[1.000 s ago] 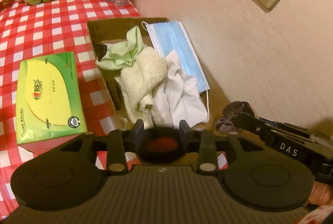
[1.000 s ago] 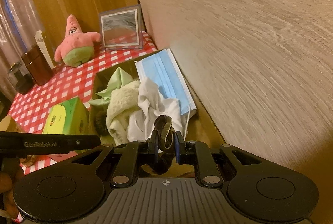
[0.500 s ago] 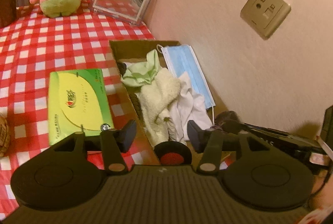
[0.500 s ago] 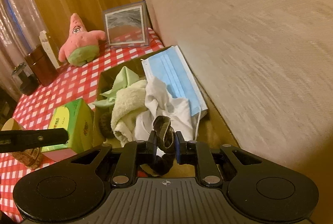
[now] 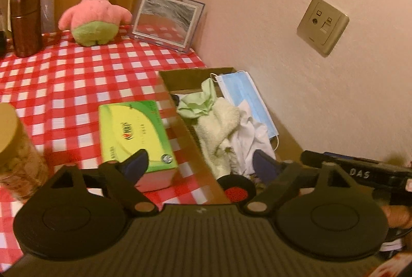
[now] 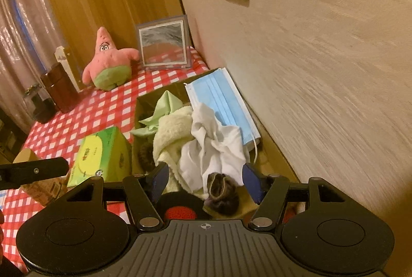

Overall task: Organize soft objects
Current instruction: 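Open both tools to drop the disc and scrunchie into the tray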

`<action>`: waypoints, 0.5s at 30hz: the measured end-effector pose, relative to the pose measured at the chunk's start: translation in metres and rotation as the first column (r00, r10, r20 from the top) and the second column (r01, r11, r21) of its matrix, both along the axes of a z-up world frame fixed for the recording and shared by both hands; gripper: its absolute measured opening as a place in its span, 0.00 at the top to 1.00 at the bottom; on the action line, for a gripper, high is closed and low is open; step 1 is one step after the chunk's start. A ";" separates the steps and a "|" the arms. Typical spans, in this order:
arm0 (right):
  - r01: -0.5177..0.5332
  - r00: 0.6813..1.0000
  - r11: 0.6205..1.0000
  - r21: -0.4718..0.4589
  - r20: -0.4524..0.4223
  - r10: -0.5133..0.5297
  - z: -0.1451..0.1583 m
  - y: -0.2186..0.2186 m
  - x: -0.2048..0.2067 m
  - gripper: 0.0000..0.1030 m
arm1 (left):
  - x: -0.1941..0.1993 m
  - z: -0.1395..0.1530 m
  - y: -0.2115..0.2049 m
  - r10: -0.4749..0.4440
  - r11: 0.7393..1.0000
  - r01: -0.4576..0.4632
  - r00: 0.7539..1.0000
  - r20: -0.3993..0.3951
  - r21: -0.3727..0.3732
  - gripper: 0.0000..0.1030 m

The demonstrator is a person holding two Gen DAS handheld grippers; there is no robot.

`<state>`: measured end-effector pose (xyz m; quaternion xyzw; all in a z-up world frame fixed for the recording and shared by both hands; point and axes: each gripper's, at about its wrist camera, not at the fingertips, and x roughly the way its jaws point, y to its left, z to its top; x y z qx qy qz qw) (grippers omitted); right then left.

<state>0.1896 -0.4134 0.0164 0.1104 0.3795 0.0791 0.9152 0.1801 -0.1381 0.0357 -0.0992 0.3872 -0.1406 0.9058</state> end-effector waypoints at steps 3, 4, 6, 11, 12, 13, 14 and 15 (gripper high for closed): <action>0.008 1.000 1.000 -0.005 0.006 -0.008 0.009 0.005 -0.012 0.39 | -0.012 0.004 0.011 0.013 1.000 -0.013 1.000 0.002 0.011 0.11; 0.009 1.000 1.000 -0.011 0.011 -0.009 0.014 0.007 -0.016 0.39 | -0.016 0.005 0.015 0.018 1.000 -0.018 1.000 0.007 0.011 0.10; 0.014 1.000 1.000 -0.024 0.016 -0.013 0.022 0.013 -0.025 0.39 | -0.027 0.008 0.023 0.033 0.999 -0.033 0.999 0.017 0.014 0.08; 0.001 1.000 0.999 -0.049 0.025 0.000 0.036 0.035 -0.047 0.38 | -0.052 0.009 0.046 0.053 0.998 -0.054 0.998 0.015 0.018 0.01; 0.000 1.000 0.999 -0.052 0.024 0.001 0.037 0.040 -0.052 0.37 | -0.058 0.009 0.051 0.057 0.998 -0.057 0.998 0.012 0.019 0.01; -0.002 1.000 0.999 -0.053 0.020 0.003 0.037 0.046 -0.057 0.37 | -0.062 0.007 0.056 0.059 0.998 -0.059 0.998 0.005 0.018 0.01; -0.004 1.000 0.998 -0.055 0.016 0.005 0.037 0.051 -0.061 0.36 | -0.066 0.006 0.059 0.063 0.998 -0.063 0.998 -0.004 0.019 0.01; -0.008 1.000 0.998 -0.056 0.011 0.009 0.036 0.056 -0.065 0.36 | -0.070 0.005 0.063 0.065 0.998 -0.065 0.998 -0.011 0.020 0.01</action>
